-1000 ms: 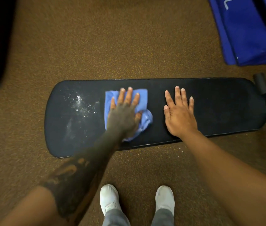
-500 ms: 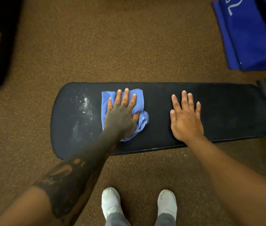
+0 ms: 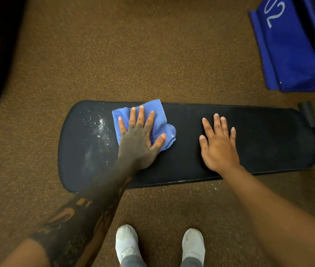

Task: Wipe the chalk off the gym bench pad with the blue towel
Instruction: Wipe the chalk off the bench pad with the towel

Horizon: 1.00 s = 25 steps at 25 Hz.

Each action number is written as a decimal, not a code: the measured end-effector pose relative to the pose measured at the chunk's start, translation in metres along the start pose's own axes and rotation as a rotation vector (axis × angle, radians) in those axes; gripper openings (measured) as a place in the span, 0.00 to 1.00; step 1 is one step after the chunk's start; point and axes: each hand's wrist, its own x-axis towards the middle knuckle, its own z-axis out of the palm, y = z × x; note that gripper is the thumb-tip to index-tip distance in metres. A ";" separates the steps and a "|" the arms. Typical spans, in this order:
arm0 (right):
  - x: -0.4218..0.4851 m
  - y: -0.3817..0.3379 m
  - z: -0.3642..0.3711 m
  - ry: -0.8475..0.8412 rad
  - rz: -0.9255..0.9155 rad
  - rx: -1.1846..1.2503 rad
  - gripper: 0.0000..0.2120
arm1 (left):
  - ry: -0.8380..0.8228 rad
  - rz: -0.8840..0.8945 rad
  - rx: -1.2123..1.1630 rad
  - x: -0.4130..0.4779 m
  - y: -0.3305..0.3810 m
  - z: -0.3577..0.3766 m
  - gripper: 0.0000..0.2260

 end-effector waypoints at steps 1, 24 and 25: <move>0.001 -0.010 -0.006 0.025 0.042 0.068 0.27 | 0.036 -0.012 -0.009 -0.008 -0.005 -0.006 0.32; 0.026 -0.178 0.037 -0.091 -0.582 -0.177 0.26 | 0.115 -0.481 -0.133 -0.093 -0.102 -0.008 0.31; 0.027 -0.172 0.035 -0.095 -0.586 -0.177 0.26 | 0.105 -0.469 -0.109 -0.094 -0.105 -0.009 0.31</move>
